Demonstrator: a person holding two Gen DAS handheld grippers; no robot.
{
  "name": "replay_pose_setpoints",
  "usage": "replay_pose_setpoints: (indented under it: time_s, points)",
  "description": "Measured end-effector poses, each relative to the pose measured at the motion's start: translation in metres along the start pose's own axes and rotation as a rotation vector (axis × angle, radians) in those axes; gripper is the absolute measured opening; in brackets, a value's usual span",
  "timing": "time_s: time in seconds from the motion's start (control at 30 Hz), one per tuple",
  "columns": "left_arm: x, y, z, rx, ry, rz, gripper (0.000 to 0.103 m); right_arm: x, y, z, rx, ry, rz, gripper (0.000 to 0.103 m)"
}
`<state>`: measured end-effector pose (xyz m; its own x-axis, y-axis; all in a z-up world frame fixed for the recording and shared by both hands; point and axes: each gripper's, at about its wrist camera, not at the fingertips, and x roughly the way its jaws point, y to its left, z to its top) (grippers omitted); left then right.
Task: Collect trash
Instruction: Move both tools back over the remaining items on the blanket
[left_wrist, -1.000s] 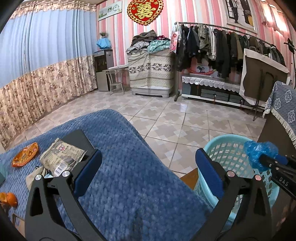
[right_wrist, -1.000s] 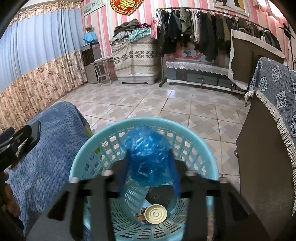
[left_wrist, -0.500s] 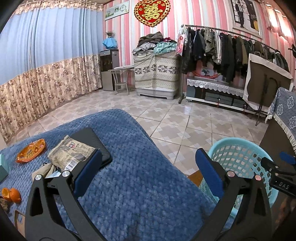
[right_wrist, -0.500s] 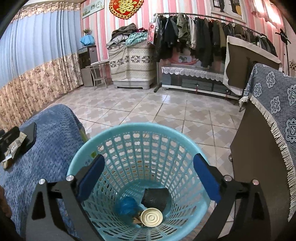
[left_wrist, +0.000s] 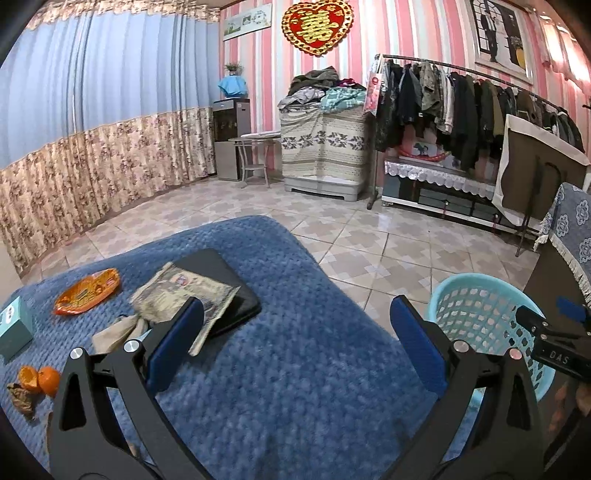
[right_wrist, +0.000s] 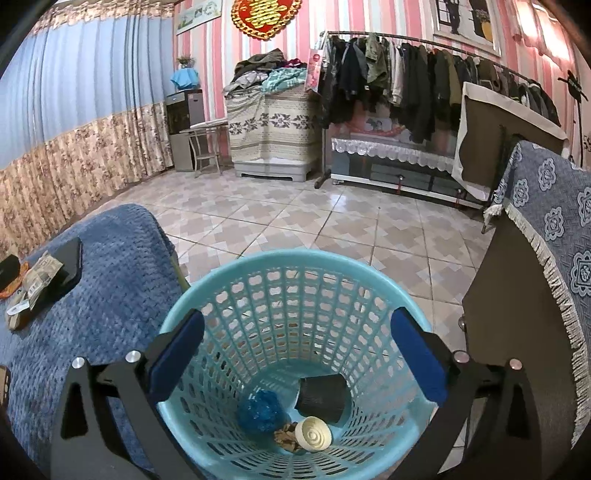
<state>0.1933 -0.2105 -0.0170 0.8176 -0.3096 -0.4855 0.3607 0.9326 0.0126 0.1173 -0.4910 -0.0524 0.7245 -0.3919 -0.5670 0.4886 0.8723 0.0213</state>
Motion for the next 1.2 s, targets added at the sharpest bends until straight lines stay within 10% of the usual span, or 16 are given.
replay_pose_setpoints:
  time_s: [1.2]
  points:
    - [-0.098,0.190,-0.089,-0.151,0.060,0.274,0.098,-0.054,0.170,-0.036,-0.238,-0.020,0.294,0.099]
